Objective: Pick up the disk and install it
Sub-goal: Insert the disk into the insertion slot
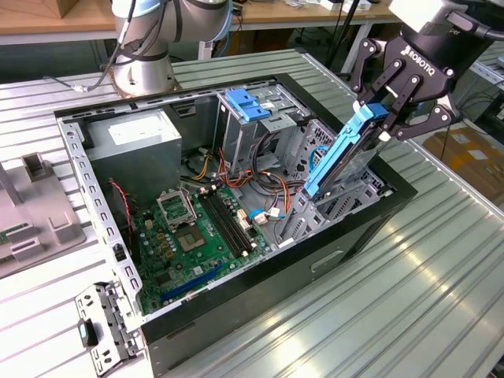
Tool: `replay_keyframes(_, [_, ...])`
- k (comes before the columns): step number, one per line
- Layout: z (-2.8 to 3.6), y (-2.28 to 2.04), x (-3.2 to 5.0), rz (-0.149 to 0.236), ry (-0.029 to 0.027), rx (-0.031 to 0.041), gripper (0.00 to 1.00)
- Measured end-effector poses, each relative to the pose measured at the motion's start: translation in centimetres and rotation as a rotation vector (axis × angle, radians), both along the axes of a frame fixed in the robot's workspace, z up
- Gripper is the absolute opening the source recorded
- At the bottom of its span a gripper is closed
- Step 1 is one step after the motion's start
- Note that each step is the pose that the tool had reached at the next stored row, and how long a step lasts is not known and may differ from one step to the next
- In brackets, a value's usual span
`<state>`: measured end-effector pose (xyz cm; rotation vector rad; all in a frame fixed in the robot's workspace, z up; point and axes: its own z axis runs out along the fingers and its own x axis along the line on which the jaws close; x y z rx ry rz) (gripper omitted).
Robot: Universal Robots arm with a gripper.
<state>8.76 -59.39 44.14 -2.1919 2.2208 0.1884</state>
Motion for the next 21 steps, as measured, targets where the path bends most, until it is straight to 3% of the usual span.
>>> replay_keyframes(21, [-1.72,-0.08,-0.19,0.0,0.0,0.0,0.37])
